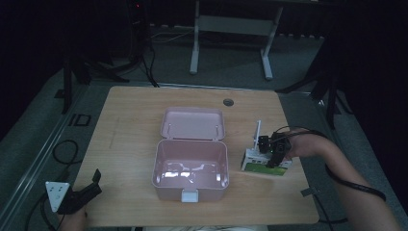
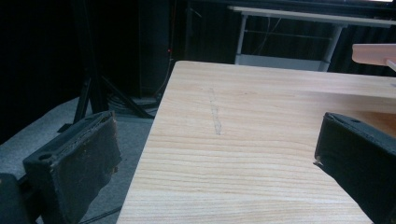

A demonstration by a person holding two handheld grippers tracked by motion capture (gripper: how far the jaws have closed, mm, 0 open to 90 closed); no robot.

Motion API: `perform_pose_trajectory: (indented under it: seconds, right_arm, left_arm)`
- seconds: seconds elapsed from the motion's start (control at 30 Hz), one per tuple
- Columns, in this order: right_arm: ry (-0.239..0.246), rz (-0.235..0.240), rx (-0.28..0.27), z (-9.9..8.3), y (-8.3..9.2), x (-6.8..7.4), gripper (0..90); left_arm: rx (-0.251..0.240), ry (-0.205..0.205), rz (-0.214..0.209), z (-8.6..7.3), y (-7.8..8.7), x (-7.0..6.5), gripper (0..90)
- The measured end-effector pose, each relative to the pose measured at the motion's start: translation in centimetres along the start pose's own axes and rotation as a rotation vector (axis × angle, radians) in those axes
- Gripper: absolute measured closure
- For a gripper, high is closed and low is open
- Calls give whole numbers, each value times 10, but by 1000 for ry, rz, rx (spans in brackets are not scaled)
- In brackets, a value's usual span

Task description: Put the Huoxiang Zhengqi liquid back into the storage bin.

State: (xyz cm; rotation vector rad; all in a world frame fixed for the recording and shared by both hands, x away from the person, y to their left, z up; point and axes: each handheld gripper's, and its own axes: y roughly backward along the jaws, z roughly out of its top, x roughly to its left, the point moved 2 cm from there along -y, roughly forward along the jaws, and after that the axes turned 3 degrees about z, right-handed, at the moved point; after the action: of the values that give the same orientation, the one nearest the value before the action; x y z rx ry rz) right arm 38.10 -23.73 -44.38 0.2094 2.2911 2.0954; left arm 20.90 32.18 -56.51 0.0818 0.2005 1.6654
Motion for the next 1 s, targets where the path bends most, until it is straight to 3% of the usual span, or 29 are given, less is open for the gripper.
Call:
perform_pose_trajectory:
  seconds: [0.13,0.3,0.53,0.73,0.87,1.0]
  right_arm:
    - [15,-26,-18,0,15,16,630]
    - [30,-4,-31,-2,27,32,629]
    - [59,-35,2,1,31,57,630]
    - [74,-33,9,8,43,68,630]
    - [99,8,-18,12,60,72,628]
    - [106,-28,-29,21,81,75,630]
  left_arm:
    - [-2,2,0,0,0,0,2]
    - [-2,1,0,0,0,0,2]
    - [-2,3,2,0,0,0,2]
    - [-2,5,4,0,0,0,2]
    - [-1,3,3,0,0,0,2]
    - [-2,3,2,0,0,0,2]
